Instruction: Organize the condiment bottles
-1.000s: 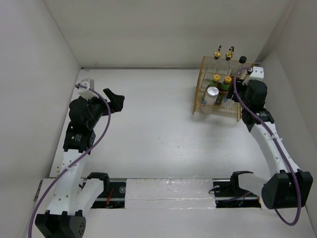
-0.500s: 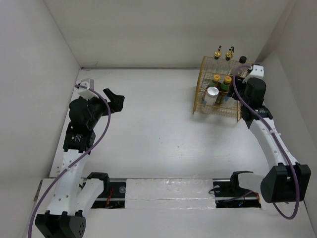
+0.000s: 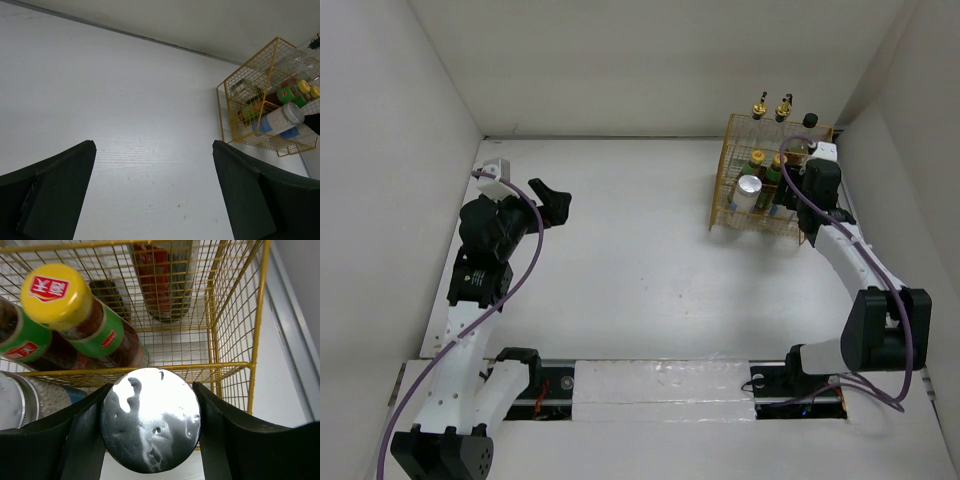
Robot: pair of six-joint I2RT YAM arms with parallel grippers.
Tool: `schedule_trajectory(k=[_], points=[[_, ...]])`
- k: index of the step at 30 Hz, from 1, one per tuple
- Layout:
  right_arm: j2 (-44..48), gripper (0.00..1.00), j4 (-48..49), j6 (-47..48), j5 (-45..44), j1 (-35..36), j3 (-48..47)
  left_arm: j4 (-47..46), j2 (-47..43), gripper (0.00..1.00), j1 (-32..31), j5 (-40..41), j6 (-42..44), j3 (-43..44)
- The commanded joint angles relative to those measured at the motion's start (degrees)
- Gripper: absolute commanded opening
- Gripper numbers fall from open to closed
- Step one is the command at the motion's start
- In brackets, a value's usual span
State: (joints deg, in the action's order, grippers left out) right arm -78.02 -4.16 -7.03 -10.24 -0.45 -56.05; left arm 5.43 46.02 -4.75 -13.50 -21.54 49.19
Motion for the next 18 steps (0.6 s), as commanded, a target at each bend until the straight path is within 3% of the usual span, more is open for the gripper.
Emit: schedule_trajectory(k=[1,11,18], points=[[-0.6,0.37,5.9,-1.1,0.3,-0.8,-0.5,-2.1,-0.2,1.00,0.2,0.0,0.1,0.5],[0.8,1.00,3.9,-2.8,2.3,-0.8,-1.2,-2.0,0.8,1.00,0.2,-1.6,-0.4,0.5],[15.3,1.00,0.7,-1.2,4.7,1.5,-5.0,-2.7,0.8,1.00,0.2,-5.0,-1.0,0.5]])
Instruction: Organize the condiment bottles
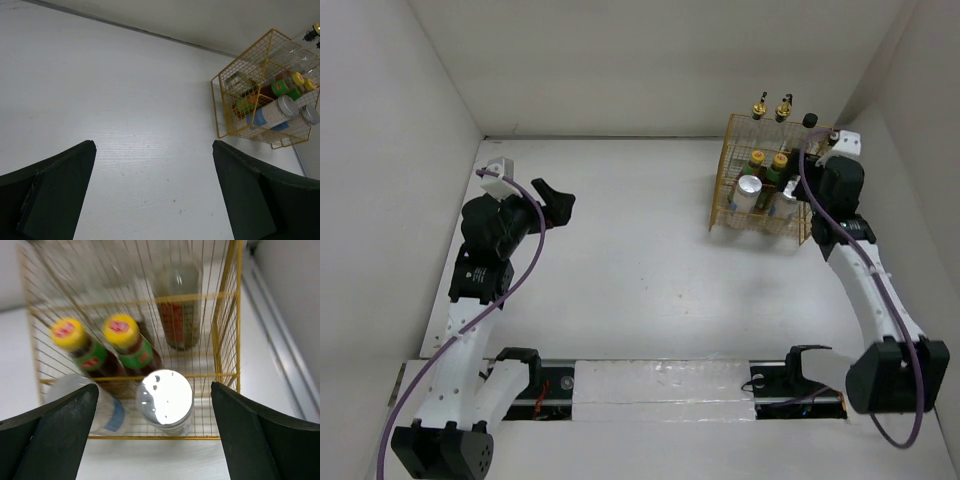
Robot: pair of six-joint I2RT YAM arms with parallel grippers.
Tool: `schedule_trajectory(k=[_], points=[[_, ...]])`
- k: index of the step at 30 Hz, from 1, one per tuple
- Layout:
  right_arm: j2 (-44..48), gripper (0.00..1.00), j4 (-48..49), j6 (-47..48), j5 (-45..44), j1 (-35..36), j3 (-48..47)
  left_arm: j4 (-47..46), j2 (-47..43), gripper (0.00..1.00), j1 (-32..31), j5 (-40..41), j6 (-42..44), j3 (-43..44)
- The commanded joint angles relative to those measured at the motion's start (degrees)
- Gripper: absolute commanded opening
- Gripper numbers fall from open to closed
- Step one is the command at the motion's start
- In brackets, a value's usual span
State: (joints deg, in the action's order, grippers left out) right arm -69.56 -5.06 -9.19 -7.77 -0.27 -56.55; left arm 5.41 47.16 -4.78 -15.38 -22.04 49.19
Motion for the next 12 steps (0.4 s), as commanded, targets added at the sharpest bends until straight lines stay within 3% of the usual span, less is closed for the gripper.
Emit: schedule_trajectory(k=[1,8,12], points=[[8.5,1.00,0.2,1.5,2.2,2.5,-5.3,-2.7,-0.3,1.00,0.2,-3.7,-1.0,1.0],[27.2,1.00,3.4,3.0,15.2,8.5,0.0,-3.3,-3.0,1.00,0.2,-3.7,-2.1,1.0],[34.9,1.00,4.7,1.7,17.5,10.4,5.1,-4.6,-5.1,1.00,0.2,-4.8,-3.0,0.5]])
